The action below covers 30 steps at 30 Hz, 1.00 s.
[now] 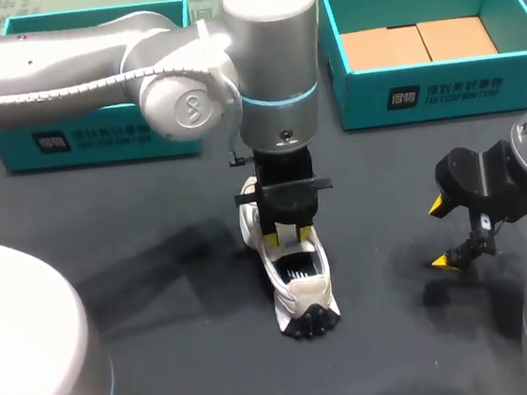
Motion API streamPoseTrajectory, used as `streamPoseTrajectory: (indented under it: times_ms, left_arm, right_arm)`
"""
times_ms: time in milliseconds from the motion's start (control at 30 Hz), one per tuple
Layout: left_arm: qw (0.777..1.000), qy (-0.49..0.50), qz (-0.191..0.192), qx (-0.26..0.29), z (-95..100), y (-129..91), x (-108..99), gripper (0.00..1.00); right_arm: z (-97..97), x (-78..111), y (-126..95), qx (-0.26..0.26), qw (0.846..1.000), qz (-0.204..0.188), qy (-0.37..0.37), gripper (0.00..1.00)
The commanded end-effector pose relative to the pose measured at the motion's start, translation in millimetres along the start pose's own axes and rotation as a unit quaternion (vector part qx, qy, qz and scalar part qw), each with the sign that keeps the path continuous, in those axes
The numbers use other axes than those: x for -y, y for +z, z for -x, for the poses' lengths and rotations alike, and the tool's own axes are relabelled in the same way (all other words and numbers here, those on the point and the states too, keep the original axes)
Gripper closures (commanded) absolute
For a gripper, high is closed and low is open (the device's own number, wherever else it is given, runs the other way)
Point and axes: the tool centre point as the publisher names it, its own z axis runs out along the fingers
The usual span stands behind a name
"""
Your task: Take the shoe out of the shoebox, open the shoe tongue, remove and reinsert the insole, then place the shoe into the shoebox
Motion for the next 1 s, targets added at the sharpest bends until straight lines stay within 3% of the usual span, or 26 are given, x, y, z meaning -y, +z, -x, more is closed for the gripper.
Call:
streamPoseTrajectory:
  times_ms: [33, 133, 400, 533, 900, 1000]
  left_arm:
    - [1.0, -0.004, 0.013, 0.013, -12.3, -20, 3, 0.61]
    - [1.0, -0.004, 0.014, 0.014, -10.9, -18, 6, 0.61]
    - [1.0, -0.015, -0.008, -0.016, 0.0, 26, 17, 0.58]
    - [0.999, -0.021, -0.017, -0.023, 0.1, 33, 18, 0.56]
    - [0.998, -0.026, 0.025, 0.045, -24.1, -35, 42, 0.49]
    - [0.997, -0.041, 0.029, 0.053, -30.8, -48, 48, 0.38]
  right_arm:
    - [-1.7, 0.2, 0, 0.001, 1.0, 0.0, 0.0, 0.0]
    - [-1.7, 0.2, 0, 0.001, 1.0, 0.0, 0.0, 0.0]
    - [-1.7, 0.2, 0, 0.001, 1.0, 0.0, 0.0, 0.0]
    - [-1.7, 0.2, 0, 0.001, 1.0, 0.0, 0.0, 0.0]
    - [-1.7, 0.2, 0, 0.001, 1.0, 0.0, 0.0, 0.0]
    - [-1.7, 0.2, 0, 0.001, 1.0, 0.0, 0.0, 0.0]
